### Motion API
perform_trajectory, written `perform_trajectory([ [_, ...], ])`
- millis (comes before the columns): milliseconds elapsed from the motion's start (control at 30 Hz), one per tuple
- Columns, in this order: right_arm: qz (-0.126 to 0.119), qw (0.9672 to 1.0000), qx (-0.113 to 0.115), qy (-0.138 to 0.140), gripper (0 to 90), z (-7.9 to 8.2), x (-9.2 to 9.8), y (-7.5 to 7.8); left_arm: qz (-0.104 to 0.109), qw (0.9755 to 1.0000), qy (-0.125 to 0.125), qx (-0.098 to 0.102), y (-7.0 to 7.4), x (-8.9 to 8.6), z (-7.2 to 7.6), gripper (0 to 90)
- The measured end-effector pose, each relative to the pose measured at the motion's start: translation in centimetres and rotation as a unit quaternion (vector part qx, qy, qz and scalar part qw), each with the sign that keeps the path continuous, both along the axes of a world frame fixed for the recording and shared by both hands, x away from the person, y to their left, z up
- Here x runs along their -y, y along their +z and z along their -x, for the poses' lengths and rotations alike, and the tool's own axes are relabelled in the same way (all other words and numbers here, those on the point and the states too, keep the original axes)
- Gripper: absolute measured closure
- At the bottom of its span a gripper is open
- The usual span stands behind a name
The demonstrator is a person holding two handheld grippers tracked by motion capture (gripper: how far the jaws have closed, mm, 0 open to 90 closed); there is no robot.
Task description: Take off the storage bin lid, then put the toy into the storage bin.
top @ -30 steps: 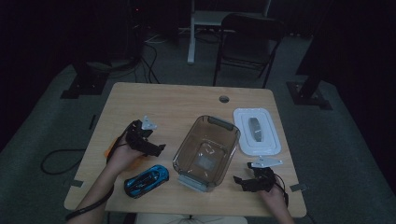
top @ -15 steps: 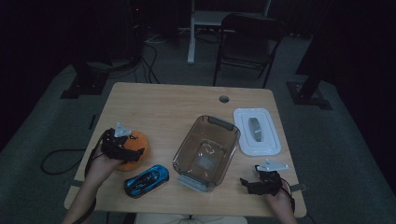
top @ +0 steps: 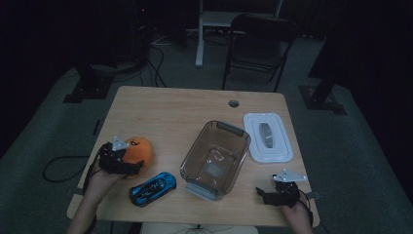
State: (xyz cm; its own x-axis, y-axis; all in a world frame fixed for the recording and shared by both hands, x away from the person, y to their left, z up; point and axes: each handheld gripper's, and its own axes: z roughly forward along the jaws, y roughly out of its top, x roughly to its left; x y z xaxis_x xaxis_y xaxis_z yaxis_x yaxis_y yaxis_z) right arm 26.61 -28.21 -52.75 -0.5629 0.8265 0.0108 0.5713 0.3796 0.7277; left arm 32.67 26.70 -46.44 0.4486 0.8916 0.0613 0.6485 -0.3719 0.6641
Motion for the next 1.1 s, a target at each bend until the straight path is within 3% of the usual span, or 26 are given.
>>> perform_trajectory([
  [233, 0.003, 1.0, 0.001, -0.004, 13.0, 0.0, 0.0, 0.0, 0.027, 0.9995, 0.014, -0.001, -0.8, -1.0, 0.2, 1.2],
  [500, 0.002, 1.0, 0.0, -0.008, 13.0, 0.0, 0.0, 0.0, 0.013, 0.9998, -0.003, 0.015, -1.7, -0.8, 0.4, 1.2],
  [633, 0.002, 1.0, 0.001, -0.008, 13.0, 0.0, 0.0, 0.0, 0.018, 0.9998, 0.004, 0.002, -1.9, -0.9, 0.1, 2.5],
  [800, 0.002, 1.0, 0.0, -0.008, 13.0, 0.0, 0.0, 0.0, 0.026, 0.9996, 0.001, -0.006, -1.6, -1.2, 0.0, 26.3],
  [967, 0.002, 1.0, 0.0, -0.008, 13.0, 0.0, 0.0, 0.0, 0.051, 0.9987, 0.003, 0.007, -1.4, -1.8, 0.4, 46.8],
  [1100, 0.002, 1.0, 0.0, -0.008, 13.0, 0.0, 0.0, 0.0, 0.039, 0.9991, 0.001, 0.018, -0.7, -1.7, 0.7, 56.4],
])
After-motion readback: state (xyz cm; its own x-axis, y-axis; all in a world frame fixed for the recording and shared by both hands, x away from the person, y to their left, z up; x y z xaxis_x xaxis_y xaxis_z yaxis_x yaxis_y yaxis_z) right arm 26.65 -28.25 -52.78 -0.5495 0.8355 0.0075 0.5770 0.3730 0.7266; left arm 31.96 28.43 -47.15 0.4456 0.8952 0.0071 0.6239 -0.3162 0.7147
